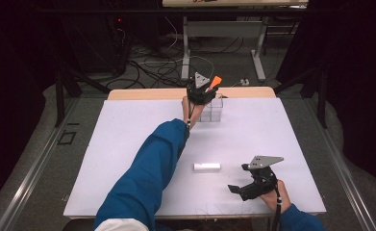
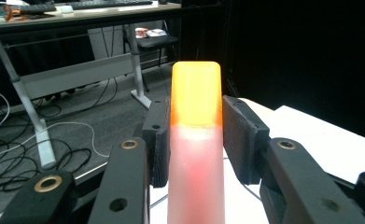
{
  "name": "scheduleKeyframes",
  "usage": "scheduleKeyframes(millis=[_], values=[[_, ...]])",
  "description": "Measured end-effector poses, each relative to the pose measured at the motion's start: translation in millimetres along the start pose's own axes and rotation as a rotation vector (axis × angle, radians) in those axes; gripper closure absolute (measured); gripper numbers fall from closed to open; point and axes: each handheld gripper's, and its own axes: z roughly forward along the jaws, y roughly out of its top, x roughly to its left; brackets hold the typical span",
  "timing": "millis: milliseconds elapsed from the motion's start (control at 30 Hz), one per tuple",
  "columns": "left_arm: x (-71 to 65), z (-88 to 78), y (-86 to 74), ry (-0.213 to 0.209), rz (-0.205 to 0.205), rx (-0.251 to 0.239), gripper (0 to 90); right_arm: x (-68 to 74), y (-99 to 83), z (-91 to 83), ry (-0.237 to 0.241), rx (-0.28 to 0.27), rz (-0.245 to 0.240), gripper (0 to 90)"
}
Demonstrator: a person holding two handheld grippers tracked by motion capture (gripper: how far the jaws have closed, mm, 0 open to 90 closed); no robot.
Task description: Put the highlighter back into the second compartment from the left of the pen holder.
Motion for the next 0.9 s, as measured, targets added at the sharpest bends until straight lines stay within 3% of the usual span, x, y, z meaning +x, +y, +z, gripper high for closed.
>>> scheduleKeyframes(millis=[133, 233, 300, 433, 767, 900], values=[[-0.4, -1.2, 0.3, -0.02, 0.009, 0.04, 61.4, 0.0, 0.0, -0.1, -0.001, -0.001, -0.001, 1.6], [-0.4, -4.8, 2.8, -0.032, 0.005, 0.065, 45.1, -0.1, 0.1, -0.2, -0.003, -0.002, -0.006, 1.6], [-0.5, -8.9, 3.9, -0.033, 0.011, 0.07, 41.2, -0.3, 0.0, -0.1, -0.003, -0.002, -0.006, 1.6], [-0.6, -19.3, 4.8, -0.057, 0.019, 0.126, 29.5, 0.2, 0.3, 0.2, -0.007, -0.001, -0.003, 1.6], [-3.5, -53.1, 2.1, -0.084, 0.051, 0.212, 17.1, 0.3, 0.2, 1.8, -0.003, -0.016, -0.011, 1.6], [-4.3, -67.7, 0.0, -0.091, 0.064, 0.252, 15.6, 0.7, 0.9, 0.4, -0.012, 0.012, -0.007, 1.6]])
